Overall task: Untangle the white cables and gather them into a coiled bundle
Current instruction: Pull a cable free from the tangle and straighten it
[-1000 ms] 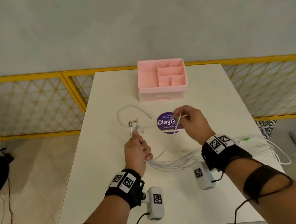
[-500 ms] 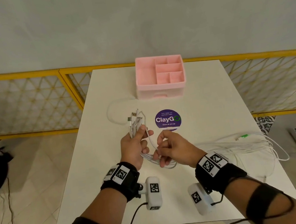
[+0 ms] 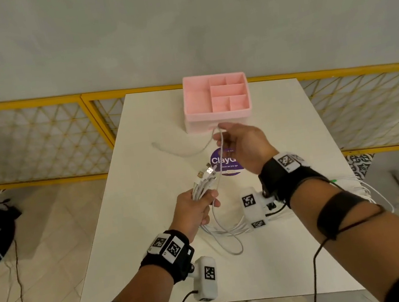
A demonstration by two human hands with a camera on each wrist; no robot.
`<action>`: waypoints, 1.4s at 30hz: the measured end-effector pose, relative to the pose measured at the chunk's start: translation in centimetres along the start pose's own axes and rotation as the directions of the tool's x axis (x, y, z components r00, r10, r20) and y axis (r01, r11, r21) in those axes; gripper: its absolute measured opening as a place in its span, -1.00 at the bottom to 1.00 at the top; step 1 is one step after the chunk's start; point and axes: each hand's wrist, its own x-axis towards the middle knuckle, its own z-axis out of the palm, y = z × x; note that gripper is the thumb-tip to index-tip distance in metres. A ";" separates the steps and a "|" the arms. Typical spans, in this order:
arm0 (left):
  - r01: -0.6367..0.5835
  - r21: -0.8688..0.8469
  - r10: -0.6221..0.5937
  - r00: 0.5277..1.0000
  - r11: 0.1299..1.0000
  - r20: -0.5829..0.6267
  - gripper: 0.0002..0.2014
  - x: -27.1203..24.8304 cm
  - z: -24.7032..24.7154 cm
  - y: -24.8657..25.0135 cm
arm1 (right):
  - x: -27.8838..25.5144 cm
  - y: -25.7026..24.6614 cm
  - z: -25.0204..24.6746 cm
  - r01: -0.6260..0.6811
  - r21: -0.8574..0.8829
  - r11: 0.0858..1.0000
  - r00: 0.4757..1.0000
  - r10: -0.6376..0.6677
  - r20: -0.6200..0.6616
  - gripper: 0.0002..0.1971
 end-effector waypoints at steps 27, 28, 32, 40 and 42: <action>-0.071 -0.252 0.003 0.965 0.965 -0.261 -0.73 2.0 -0.9 0.6 | -2.9 -0.4 -24.6 -0.521 -0.529 0.670 0.607 -0.146 -0.781 -0.44; -0.076 -0.264 0.004 0.965 0.962 -0.263 -0.73 2.0 -0.7 0.8 | -2.9 -0.3 -23.0 -0.547 -0.592 0.592 0.621 -0.186 -0.761 -0.42; -0.084 -0.335 -0.005 0.967 0.938 -0.255 -0.65 2.0 -0.4 1.9 | -2.8 0.8 -13.6 -0.127 -0.831 0.541 0.813 -0.424 -0.399 -0.61; -0.107 -0.388 0.008 0.969 0.915 -0.248 -0.55 1.6 0.1 3.7 | -4.1 7.0 0.2 0.415 -0.904 0.106 0.851 0.306 0.427 -0.46; -0.137 -0.418 0.029 0.967 0.898 -0.253 -0.56 1.6 -0.3 4.2 | -3.2 9.0 -0.2 0.395 -0.918 0.027 0.863 0.334 0.381 -0.63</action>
